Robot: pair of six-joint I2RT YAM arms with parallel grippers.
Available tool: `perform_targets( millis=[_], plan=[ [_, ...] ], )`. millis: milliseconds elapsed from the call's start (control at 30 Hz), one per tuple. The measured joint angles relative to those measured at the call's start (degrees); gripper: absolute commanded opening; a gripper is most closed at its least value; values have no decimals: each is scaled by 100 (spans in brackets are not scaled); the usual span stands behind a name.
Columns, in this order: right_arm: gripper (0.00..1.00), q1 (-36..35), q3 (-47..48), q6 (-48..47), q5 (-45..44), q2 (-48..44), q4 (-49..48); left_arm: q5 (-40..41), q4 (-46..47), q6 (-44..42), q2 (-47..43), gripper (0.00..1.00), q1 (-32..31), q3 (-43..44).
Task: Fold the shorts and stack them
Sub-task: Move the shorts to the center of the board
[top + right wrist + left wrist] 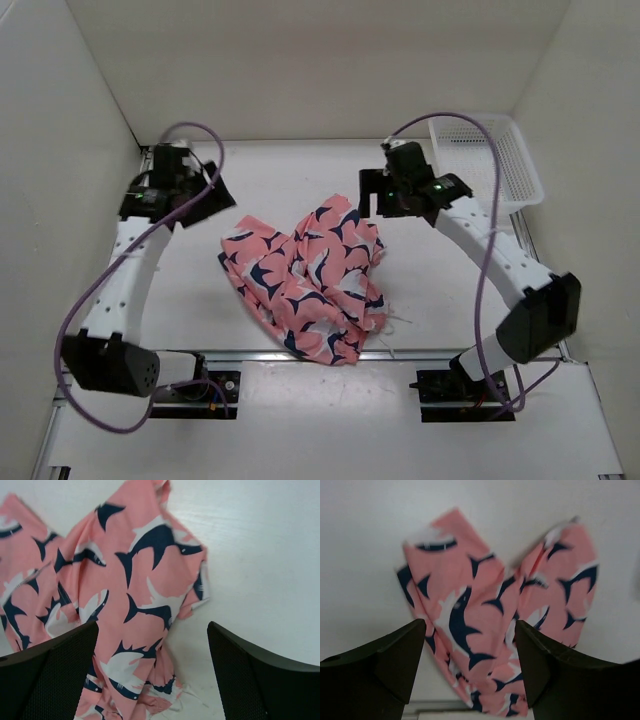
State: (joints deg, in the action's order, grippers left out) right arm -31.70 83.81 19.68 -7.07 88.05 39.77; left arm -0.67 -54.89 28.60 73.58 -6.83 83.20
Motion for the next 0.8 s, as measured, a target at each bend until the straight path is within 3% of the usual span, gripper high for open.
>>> perform_targets(
  millis=[133,267,433,533,600,633,667,700,733,800],
  plan=[
    [94,197,-509,155,-227,-1161,-96,-310,299,339,341,99,-568,-1639],
    [95,101,-1690,520,-22,-1950,-184,-387,227,850,376,99,-1073,-2754],
    [99,-717,-2964,1054,282,-1646,79,-140,382,1305,529,98,-1049,-2929],
    [97,-1394,-3112,1207,350,-1480,216,-116,634,1467,977,85,-1014,-2935],
    [83,-1725,-3097,1248,367,-1329,153,-160,861,1554,1392,71,-1010,-2962],
    [73,-1810,-3084,1268,363,-1204,111,-175,933,1574,1580,60,-1012,-2970],
    [61,-1851,-3069,1261,367,-1054,52,-188,1001,1624,1790,35,-1012,-2973],
    [36,-1864,-3053,1235,385,-870,-17,-195,1049,1659,1941,24,-1012,-2973],
    [21,-1864,-3029,1187,407,-719,-57,-195,1078,1650,2052,14,-1012,-2973],
    [2,-1864,-2924,1123,426,-422,-120,-234,1078,1622,2059,10,-1005,-2970]
  ],
)
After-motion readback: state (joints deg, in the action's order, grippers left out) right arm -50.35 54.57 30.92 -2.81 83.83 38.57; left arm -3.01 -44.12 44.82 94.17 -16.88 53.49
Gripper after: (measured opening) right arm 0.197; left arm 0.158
